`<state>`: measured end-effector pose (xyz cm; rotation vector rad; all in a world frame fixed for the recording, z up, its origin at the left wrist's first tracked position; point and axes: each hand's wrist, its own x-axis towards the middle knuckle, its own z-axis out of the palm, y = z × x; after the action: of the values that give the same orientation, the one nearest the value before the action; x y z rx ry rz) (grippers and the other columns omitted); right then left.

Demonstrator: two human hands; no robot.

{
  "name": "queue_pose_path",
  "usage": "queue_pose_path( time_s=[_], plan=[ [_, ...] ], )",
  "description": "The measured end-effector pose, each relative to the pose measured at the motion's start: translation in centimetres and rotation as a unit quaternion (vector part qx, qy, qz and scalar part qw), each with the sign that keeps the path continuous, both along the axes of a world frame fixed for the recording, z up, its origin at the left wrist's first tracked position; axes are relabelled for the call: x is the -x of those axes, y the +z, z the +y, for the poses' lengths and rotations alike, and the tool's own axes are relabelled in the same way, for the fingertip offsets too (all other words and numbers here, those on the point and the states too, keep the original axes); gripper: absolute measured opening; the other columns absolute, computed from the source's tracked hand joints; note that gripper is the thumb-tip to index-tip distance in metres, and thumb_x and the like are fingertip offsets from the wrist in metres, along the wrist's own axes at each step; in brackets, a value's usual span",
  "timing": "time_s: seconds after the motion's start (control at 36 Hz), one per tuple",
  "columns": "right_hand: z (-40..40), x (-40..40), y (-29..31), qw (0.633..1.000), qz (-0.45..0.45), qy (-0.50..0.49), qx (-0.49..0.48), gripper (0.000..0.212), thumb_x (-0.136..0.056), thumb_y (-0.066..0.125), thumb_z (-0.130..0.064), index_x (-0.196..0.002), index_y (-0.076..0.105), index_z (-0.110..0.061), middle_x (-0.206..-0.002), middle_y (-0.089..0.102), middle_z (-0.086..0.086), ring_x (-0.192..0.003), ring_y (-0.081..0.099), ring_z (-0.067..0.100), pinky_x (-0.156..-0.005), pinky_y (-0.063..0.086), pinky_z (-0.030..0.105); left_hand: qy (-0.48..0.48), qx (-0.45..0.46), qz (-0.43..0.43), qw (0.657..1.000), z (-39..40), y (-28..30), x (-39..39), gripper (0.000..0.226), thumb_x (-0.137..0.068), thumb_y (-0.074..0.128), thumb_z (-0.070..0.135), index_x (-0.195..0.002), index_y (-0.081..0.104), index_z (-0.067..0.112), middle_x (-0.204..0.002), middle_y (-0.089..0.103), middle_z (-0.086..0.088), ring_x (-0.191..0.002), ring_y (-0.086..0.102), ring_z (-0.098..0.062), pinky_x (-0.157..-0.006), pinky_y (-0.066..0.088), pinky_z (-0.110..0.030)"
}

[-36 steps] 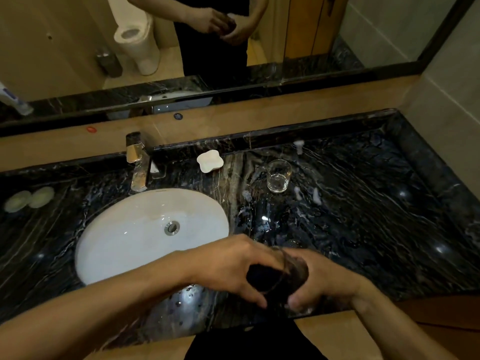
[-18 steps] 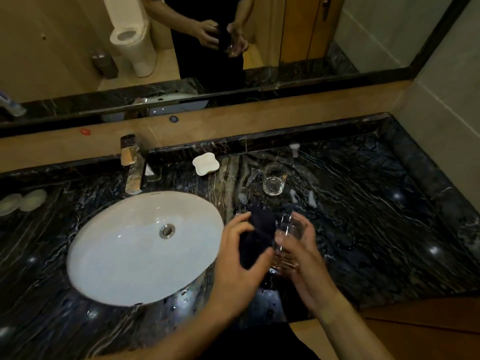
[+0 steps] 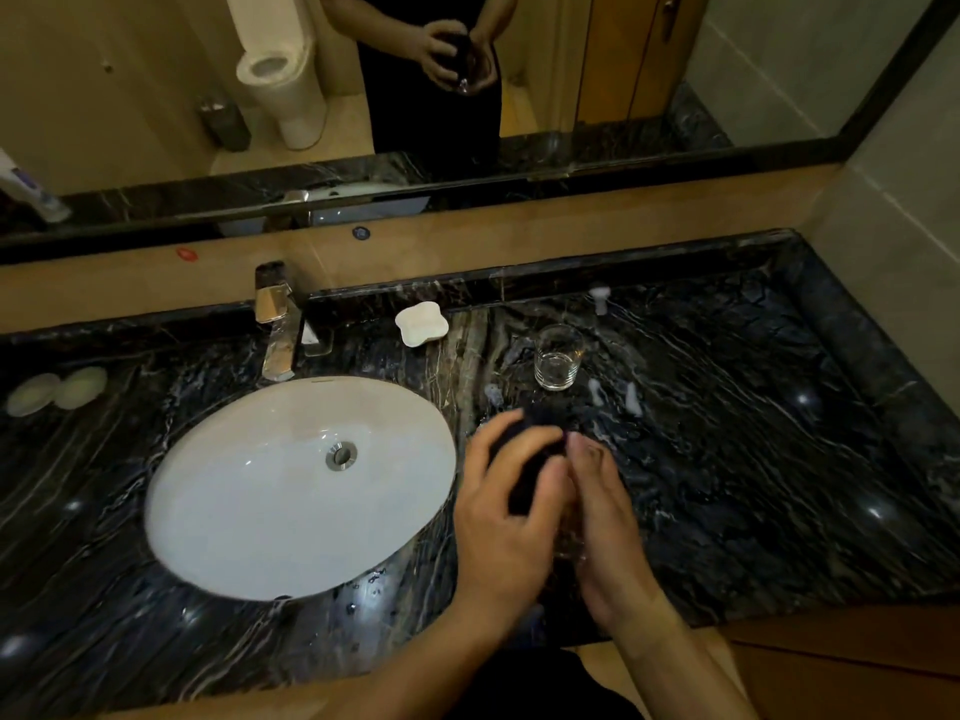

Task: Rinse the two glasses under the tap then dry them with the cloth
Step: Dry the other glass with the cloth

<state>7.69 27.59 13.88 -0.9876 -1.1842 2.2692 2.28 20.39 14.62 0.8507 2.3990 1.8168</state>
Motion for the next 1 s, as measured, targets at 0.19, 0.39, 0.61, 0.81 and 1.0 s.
queue_pose_path(
  time_s=[0.19,0.39,0.61,0.81,1.0],
  plan=[
    [0.9,-0.7,1.4,0.988,0.113,0.043,0.101,0.099,-0.041,0.094,-0.058,-0.129,0.056,-0.031,-0.104,0.073,0.006,-0.079,0.069,0.021,-0.061,0.058,0.036,0.047,-0.049,-0.239,0.969,0.5,0.9,0.1,0.017,-0.099,0.055,0.031,-0.100,0.070,0.039,-0.111,0.070,0.009,-0.110,0.064,-0.012,-0.098,0.051,-0.034],
    [2.3,-0.5,1.5,0.990,0.059,-0.059,0.116,0.062,-0.076,0.072,-0.046,-0.127,0.058,-0.014,-0.119,0.069,0.021,-0.103,0.070,0.031,-0.086,0.057,0.043,-0.001,-0.028,0.001,1.000,-0.6,0.1,-3.5,0.028,-0.092,0.057,0.038,-0.117,0.060,0.050,-0.141,0.044,0.017,-0.134,0.045,-0.003,-0.109,0.034,-0.015],
    [1.8,-1.2,1.4,0.978,0.113,0.066,0.162,0.061,-0.067,0.084,-0.045,-0.116,0.072,-0.011,-0.120,0.070,0.017,-0.104,0.070,0.023,-0.085,0.059,0.033,0.001,-0.024,0.012,1.000,1.1,1.7,-0.1,0.023,-0.085,0.067,0.035,-0.108,0.066,0.038,-0.128,0.055,0.004,-0.124,0.053,-0.006,-0.105,0.040,-0.019],
    [1.6,-1.0,2.0,0.981,0.109,0.093,0.133,0.095,-0.044,0.094,-0.054,-0.126,0.066,-0.015,-0.113,0.073,0.009,-0.098,0.072,0.019,-0.074,0.058,0.029,0.076,-0.064,-0.223,0.970,1.1,1.5,0.7,0.018,-0.093,0.054,0.037,-0.103,0.068,0.040,-0.112,0.067,0.009,-0.107,0.063,-0.012,-0.095,0.052,-0.039],
    [0.6,-1.0,2.2,0.995,0.039,0.053,0.076,0.059,-0.075,0.059,-0.054,-0.117,0.068,-0.015,-0.110,0.075,0.014,-0.100,0.073,0.027,-0.075,0.057,0.036,0.058,-0.029,-0.002,0.998,0.7,1.3,-0.2,0.027,-0.092,0.053,0.033,-0.118,0.059,0.035,-0.129,0.046,-0.005,-0.124,0.044,0.004,-0.099,0.034,-0.006]
  ],
)
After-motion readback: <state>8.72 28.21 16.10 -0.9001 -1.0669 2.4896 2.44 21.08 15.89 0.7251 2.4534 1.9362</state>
